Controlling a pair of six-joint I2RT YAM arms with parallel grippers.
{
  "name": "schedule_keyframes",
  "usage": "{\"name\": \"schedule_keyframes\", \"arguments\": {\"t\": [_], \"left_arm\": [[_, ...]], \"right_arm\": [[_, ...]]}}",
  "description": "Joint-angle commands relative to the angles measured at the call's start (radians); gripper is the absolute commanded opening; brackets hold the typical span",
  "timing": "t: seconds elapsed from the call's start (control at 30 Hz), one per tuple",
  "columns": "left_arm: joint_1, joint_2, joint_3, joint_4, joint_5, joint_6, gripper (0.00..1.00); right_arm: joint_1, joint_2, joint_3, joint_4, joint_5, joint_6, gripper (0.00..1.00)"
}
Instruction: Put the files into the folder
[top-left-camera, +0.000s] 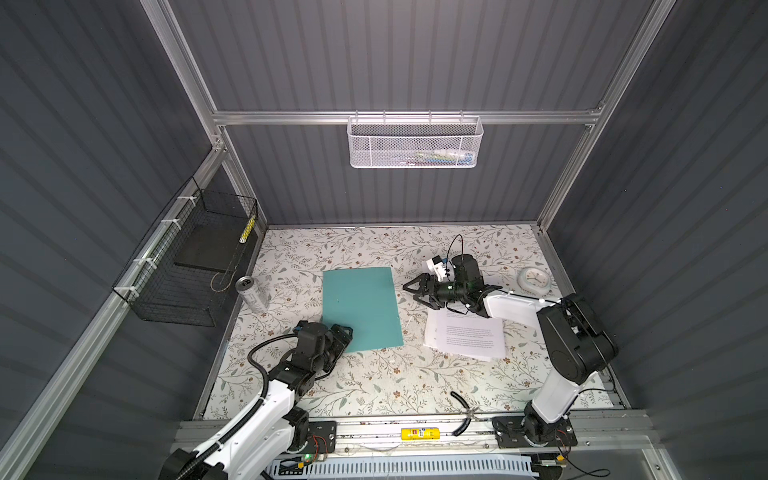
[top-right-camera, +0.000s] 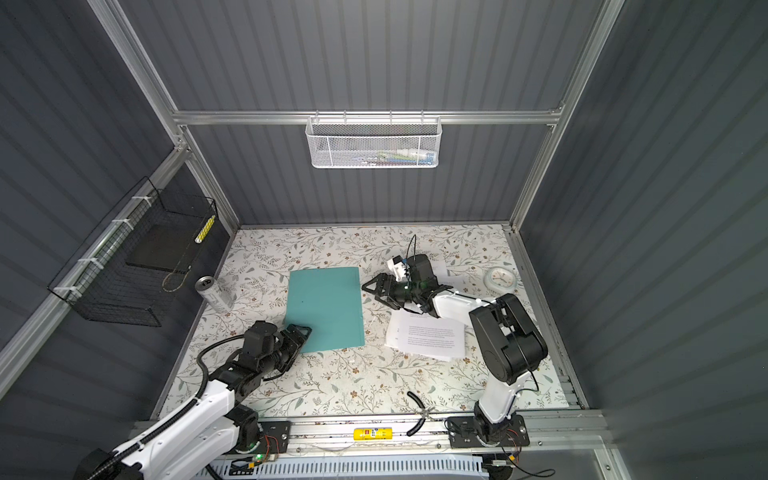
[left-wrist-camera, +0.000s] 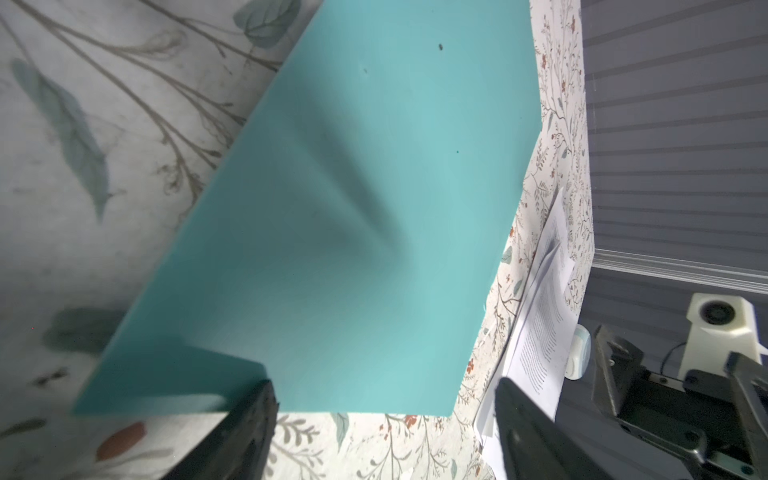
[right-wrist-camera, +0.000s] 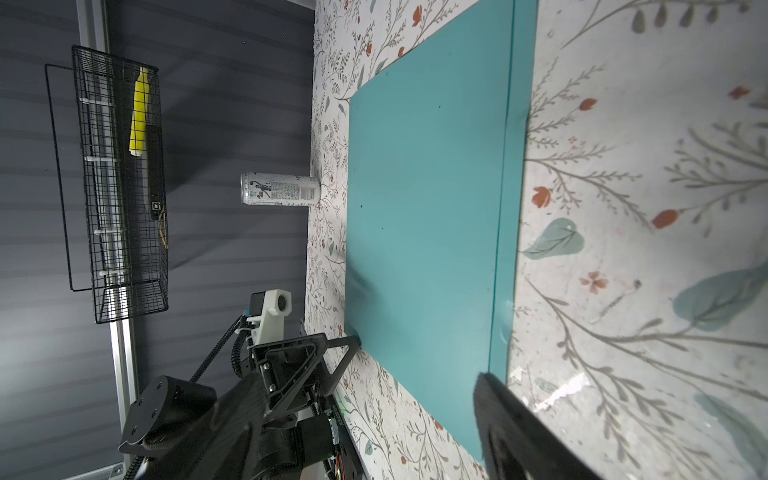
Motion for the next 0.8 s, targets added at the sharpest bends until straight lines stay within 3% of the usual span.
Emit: {"name": "schedule_keyframes", "arguments": {"t": [0.0, 0.23, 0.77], "left_arm": [[-0.006, -0.066, -0.001, -0.144, 0.0, 0.017, 0.84], [-0.006, -0.155, -0.023, -0.237, 0.007, 0.017, 0.84], [-0.005, -0.039, -0.101, 0.027, -0.017, -0.031, 0.8]], "right_arm": [[0.007, 0.019, 0.021, 0.022, -0.013, 0.012, 0.81], [0.009, 0.031, 0.013, 0.031, -0.012, 0.021, 0.81], [0.01, 0.034, 0.035, 0.005, -0.01, 0.005, 0.78]]}}
